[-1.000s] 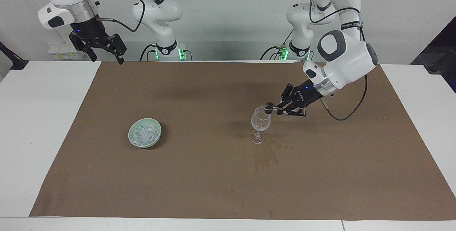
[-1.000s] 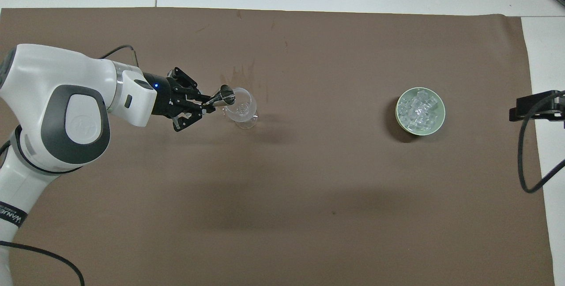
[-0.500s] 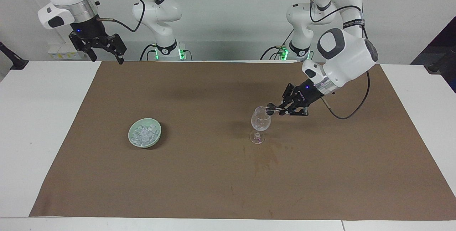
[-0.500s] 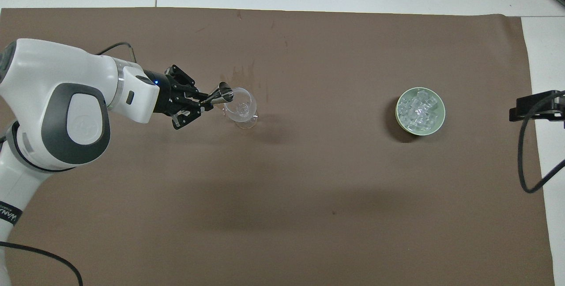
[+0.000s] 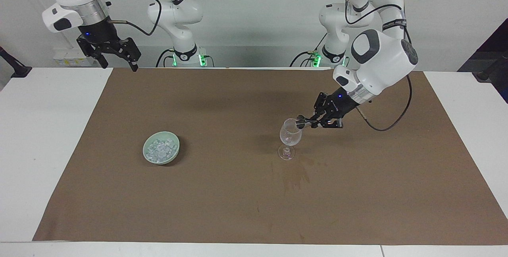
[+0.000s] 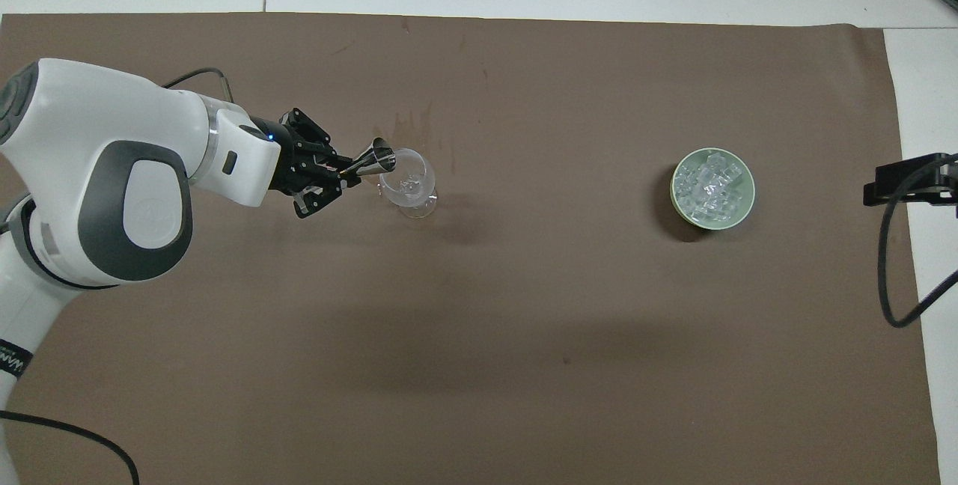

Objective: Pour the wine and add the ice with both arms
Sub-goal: 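Tilt the metal cup with the left gripper to pour into the glass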

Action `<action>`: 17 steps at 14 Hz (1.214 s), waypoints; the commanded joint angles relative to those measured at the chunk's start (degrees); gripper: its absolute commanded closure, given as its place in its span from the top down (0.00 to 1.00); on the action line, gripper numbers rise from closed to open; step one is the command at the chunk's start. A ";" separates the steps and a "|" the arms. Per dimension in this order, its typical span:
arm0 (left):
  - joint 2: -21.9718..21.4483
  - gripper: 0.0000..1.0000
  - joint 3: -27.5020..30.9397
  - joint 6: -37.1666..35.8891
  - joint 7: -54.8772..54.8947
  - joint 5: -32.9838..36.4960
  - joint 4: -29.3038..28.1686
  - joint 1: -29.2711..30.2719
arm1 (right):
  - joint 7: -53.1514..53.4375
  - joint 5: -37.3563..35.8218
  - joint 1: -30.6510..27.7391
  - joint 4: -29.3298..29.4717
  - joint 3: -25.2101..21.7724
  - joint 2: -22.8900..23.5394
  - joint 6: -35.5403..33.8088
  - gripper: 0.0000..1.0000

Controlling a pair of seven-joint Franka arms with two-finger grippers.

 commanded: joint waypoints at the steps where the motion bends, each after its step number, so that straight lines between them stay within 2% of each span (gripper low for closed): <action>1: -0.21 0.00 1.04 -0.79 -1.73 1.61 0.80 -1.18 | -0.16 1.34 -0.65 -0.67 0.30 -0.69 0.55 1.00; 5: 0.15 0.00 0.86 -4.12 -3.13 4.94 3.34 -1.27 | -0.16 1.25 -0.65 -0.67 0.30 -0.69 0.55 1.00; 17: 0.32 0.00 0.95 -4.14 -8.23 9.07 3.61 -3.20 | -0.16 1.25 -0.57 -0.67 0.30 -0.69 0.55 1.00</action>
